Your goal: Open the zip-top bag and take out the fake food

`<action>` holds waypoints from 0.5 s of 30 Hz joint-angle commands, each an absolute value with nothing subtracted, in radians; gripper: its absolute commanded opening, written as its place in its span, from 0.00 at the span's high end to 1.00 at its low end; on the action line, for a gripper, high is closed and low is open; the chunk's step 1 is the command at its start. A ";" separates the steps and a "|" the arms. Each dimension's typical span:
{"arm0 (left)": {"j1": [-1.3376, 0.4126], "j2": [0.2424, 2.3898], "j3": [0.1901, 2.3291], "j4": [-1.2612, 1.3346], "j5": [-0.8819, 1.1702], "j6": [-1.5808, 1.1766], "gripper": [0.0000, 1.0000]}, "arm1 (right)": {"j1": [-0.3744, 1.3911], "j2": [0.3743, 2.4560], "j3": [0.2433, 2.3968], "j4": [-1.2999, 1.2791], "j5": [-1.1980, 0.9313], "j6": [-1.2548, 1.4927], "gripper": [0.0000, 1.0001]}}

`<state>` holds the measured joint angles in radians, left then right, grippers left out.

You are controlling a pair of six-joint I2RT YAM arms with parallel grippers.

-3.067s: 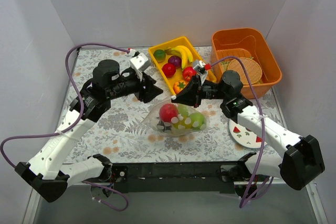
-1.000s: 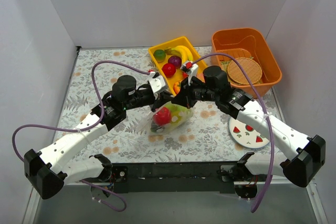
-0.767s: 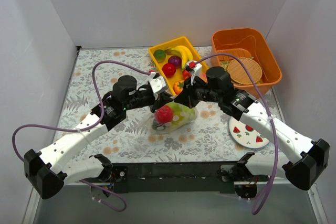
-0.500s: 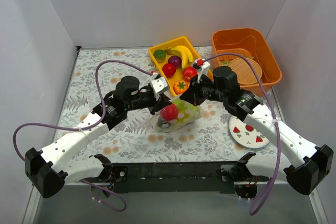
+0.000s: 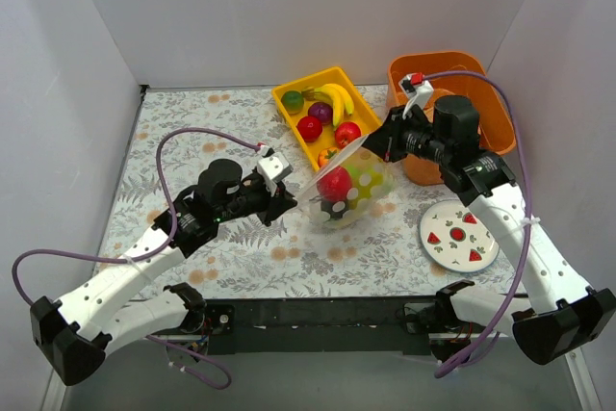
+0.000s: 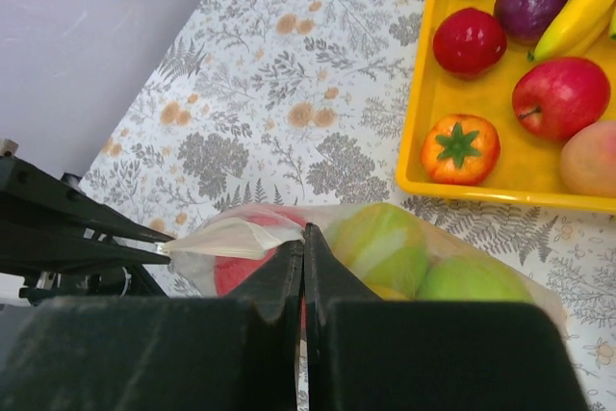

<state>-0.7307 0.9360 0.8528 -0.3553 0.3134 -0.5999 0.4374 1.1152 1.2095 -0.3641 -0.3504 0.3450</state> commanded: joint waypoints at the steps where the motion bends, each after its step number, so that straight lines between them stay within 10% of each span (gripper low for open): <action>1: -0.732 0.900 0.825 -0.476 0.252 -0.612 0.94 | 0.382 1.117 1.345 -0.310 -0.321 0.353 0.99; 13: -0.732 0.835 0.744 -0.417 0.169 -0.586 0.86 | 0.304 1.137 1.430 -0.322 -0.391 0.374 0.99; 15: -0.732 0.834 0.759 -0.414 0.172 -0.586 0.68 | 0.304 1.141 1.417 -0.308 -0.419 0.385 0.99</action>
<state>-0.7315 0.8532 0.7715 -0.3290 0.2092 -0.6033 0.3355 1.1576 1.3533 -0.4541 -0.4229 0.3664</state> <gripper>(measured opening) 0.177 0.022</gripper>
